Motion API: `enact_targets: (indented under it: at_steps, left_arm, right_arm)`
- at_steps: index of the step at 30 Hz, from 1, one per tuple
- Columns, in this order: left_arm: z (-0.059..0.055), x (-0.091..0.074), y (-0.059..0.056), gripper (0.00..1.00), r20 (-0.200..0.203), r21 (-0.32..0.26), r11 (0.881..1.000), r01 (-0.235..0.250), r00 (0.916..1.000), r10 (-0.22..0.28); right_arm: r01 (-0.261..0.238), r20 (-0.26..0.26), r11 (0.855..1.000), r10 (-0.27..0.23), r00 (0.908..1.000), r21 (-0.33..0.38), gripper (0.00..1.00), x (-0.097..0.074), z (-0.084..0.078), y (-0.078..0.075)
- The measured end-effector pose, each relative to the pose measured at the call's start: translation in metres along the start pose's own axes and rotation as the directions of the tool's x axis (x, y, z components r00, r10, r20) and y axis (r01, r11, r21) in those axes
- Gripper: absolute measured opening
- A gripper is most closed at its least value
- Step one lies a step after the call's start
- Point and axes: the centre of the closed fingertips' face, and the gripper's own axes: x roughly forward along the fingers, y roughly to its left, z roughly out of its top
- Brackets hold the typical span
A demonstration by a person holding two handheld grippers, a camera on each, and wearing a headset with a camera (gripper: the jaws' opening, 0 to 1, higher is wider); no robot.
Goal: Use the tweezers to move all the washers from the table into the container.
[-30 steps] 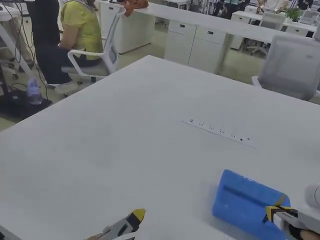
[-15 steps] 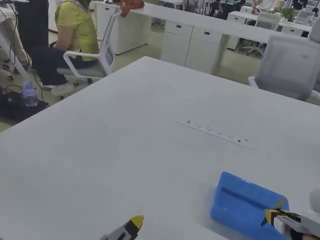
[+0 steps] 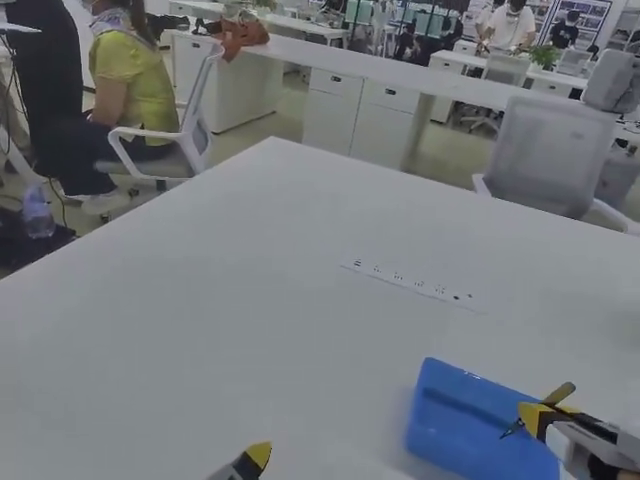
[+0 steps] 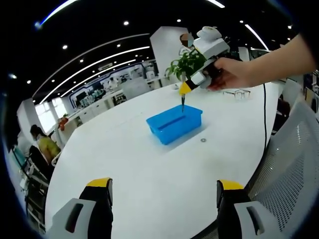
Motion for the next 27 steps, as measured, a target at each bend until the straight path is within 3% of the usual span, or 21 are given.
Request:
enact_targets:
  at_steps: [6,16,27]
  left_arm:
    - [0.003,-0.001,0.001,0.92,0.016,-0.016,1.000,0.002,0.9999,-0.001]
    - [0.003,-0.001,0.004,0.95,0.020,-0.010,1.000,-0.018,0.9996,0.018]
    - [0.002,-0.001,0.004,0.94,0.014,-0.001,1.000,-0.022,0.9997,0.022]
  right_arm:
    - [-0.029,0.015,1.000,0.029,0.9995,-0.006,0.03,-0.012,-0.003,0.013]
    - [-0.041,-0.051,0.999,0.042,0.9979,0.018,0.03,-0.018,-0.044,0.020]
    - [-0.042,-0.121,0.998,0.049,0.9914,0.054,0.04,-0.012,-0.082,0.022]
